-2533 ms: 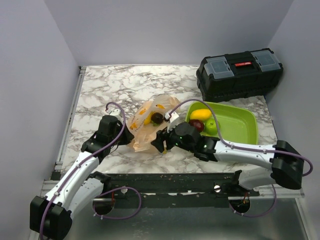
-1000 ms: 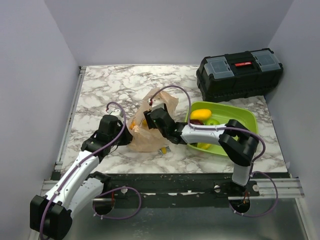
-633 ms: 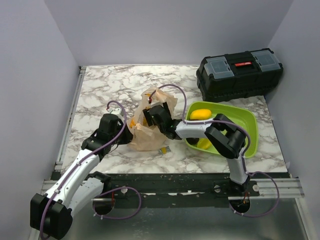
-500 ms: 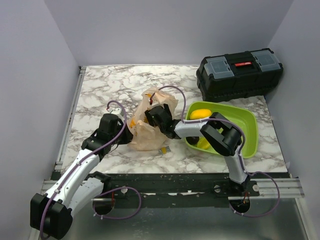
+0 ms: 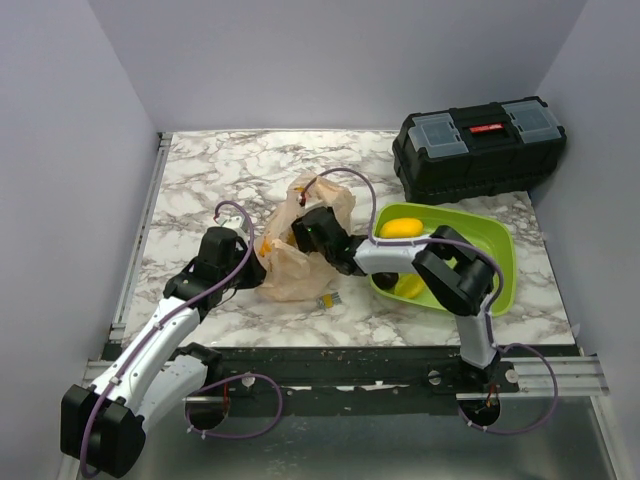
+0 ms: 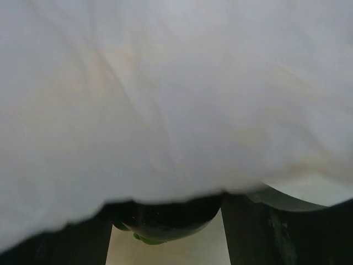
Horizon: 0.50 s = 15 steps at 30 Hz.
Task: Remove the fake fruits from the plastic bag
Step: Take out the fake fruit from the plastic bag.
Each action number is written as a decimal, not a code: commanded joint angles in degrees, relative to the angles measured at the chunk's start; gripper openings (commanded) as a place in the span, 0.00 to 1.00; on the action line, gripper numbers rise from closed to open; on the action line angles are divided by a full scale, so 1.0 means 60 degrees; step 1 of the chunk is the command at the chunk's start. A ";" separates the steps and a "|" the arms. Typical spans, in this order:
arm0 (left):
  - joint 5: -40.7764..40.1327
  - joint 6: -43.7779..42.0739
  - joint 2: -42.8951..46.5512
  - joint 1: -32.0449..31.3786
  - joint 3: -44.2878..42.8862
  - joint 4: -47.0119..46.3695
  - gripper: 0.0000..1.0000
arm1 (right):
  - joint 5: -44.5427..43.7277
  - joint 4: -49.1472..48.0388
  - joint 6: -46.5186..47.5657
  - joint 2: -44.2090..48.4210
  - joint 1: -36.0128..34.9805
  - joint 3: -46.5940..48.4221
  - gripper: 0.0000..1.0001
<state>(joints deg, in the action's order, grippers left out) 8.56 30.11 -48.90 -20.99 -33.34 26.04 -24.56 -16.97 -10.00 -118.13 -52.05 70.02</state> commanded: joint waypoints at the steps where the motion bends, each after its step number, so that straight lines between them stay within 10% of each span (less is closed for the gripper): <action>1: -0.0370 -0.0155 -0.0031 0.0039 -0.0338 0.0111 0.00 | 0.1116 0.0406 -0.0560 0.1619 -0.0016 -0.0487 0.26; 15: -0.2169 0.0370 -0.0325 0.0041 -0.0703 0.0252 0.00 | 0.5645 0.1369 -0.2170 0.3689 -0.0015 -0.1662 0.15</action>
<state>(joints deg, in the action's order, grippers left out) 2.50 30.89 -50.30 -20.99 -35.24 26.17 0.64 -10.68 -19.27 -98.89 -52.05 61.54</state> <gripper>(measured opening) 0.003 0.670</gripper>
